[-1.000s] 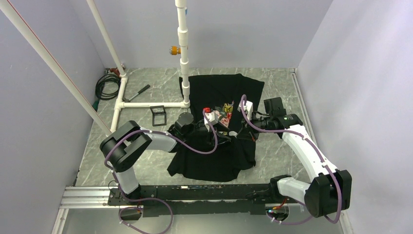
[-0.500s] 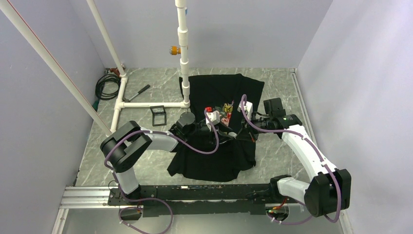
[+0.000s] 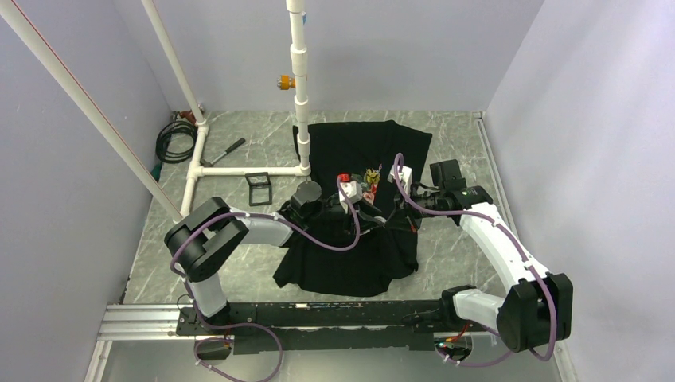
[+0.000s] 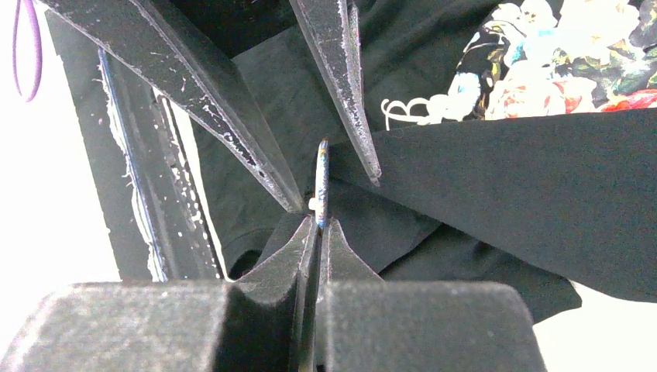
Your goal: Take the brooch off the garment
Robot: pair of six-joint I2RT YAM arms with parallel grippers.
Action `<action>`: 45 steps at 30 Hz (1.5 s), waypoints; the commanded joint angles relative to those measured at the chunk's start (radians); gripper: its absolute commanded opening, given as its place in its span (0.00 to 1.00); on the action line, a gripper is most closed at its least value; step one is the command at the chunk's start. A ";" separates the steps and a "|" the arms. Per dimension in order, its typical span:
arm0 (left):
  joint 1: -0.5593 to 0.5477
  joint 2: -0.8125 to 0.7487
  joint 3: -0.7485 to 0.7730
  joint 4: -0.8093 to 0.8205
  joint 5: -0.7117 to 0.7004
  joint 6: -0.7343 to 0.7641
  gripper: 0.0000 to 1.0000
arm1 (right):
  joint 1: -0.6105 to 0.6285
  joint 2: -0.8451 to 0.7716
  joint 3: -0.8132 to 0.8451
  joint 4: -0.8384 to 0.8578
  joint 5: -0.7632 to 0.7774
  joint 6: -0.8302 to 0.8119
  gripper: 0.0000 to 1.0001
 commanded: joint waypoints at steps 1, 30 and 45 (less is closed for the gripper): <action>-0.009 0.001 0.027 -0.003 0.000 0.027 0.43 | 0.004 -0.001 0.014 0.022 -0.057 -0.005 0.00; 0.007 0.004 0.040 -0.074 -0.114 0.043 0.25 | 0.003 -0.010 0.016 0.005 -0.053 -0.025 0.00; 0.020 0.002 0.067 -0.142 -0.179 -0.030 0.13 | 0.002 -0.018 0.005 0.022 -0.009 -0.017 0.00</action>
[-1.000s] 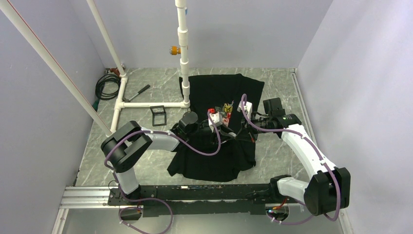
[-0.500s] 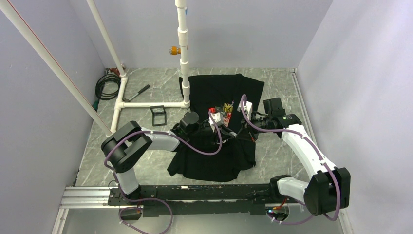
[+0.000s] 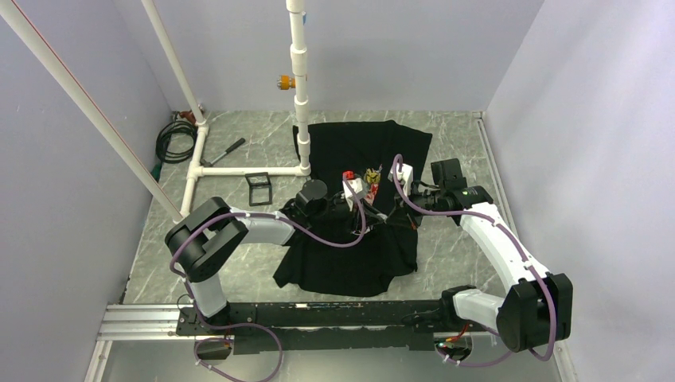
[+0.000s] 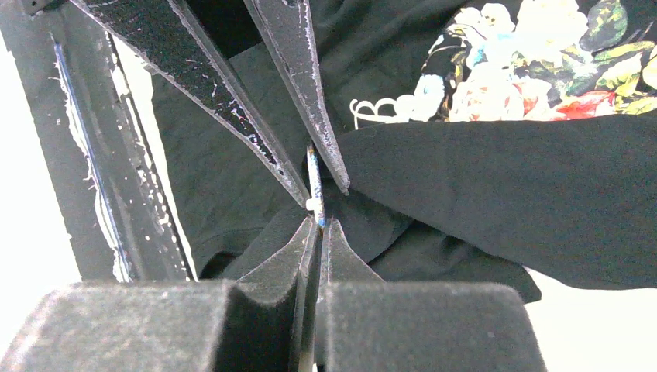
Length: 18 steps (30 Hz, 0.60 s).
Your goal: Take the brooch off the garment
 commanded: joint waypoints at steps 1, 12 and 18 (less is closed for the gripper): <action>0.027 -0.001 0.035 -0.028 -0.112 -0.021 0.13 | 0.006 -0.020 0.005 -0.010 -0.047 0.005 0.00; 0.031 -0.010 0.046 -0.087 -0.192 -0.027 0.22 | 0.006 -0.017 0.005 0.010 -0.009 0.022 0.00; 0.031 -0.010 0.017 -0.003 -0.101 -0.019 0.33 | 0.005 -0.016 0.004 0.019 0.009 0.026 0.00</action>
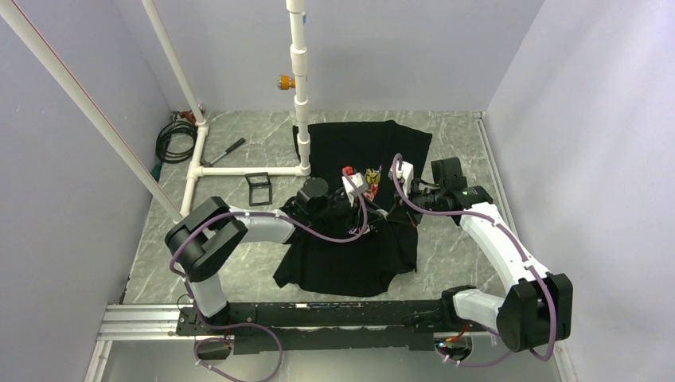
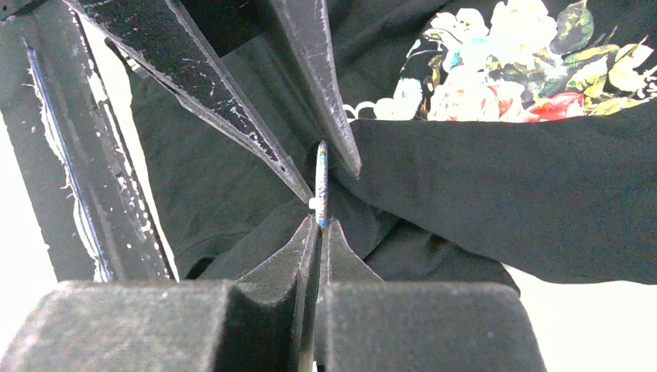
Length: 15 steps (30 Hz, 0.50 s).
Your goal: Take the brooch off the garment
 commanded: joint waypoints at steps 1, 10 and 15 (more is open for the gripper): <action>0.031 -0.011 -0.010 0.053 -0.017 0.013 0.34 | 0.005 -0.016 0.004 -0.019 -0.017 0.018 0.00; 0.040 -0.015 -0.038 0.133 0.051 0.006 0.50 | 0.007 -0.011 0.007 0.001 0.033 0.032 0.00; 0.040 -0.012 -0.052 0.176 0.086 0.004 0.55 | 0.010 -0.007 0.004 0.012 0.043 0.034 0.00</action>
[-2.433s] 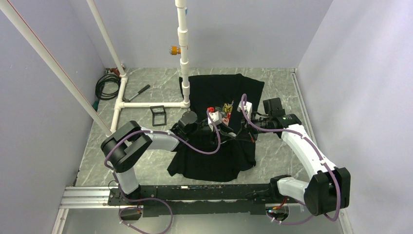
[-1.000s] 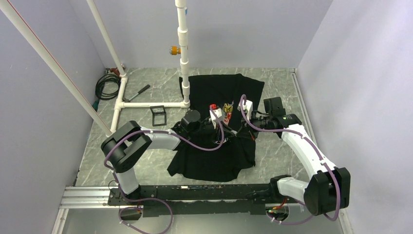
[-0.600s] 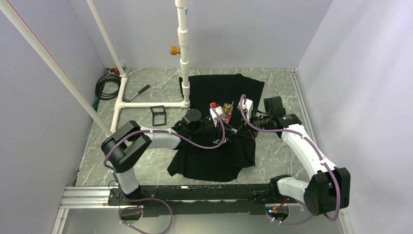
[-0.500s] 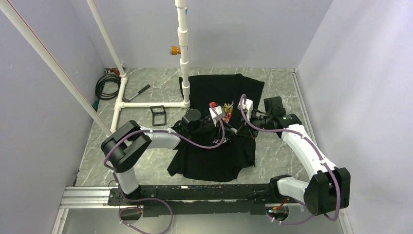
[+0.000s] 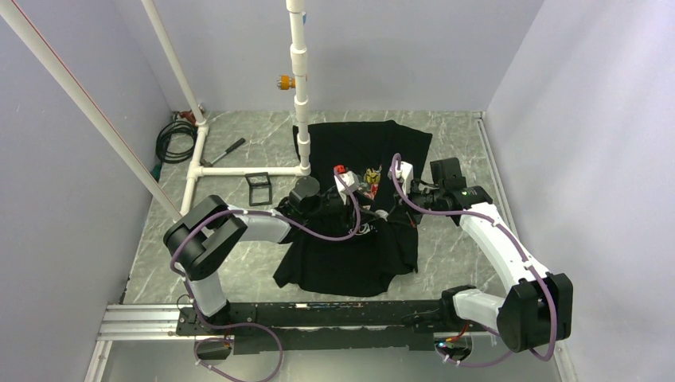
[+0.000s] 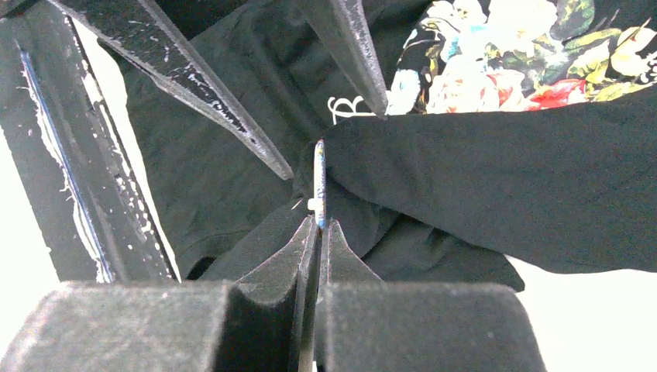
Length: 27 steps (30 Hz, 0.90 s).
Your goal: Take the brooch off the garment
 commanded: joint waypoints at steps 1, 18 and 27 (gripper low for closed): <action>-0.002 -0.010 -0.011 0.089 0.051 -0.001 0.54 | 0.007 -0.007 0.004 0.017 0.018 0.007 0.00; -0.014 0.068 0.025 0.000 0.019 0.091 0.56 | 0.022 -0.008 -0.010 0.058 0.119 0.046 0.00; -0.040 0.075 0.048 -0.036 0.045 0.095 0.22 | 0.021 -0.009 -0.018 0.065 0.137 0.041 0.00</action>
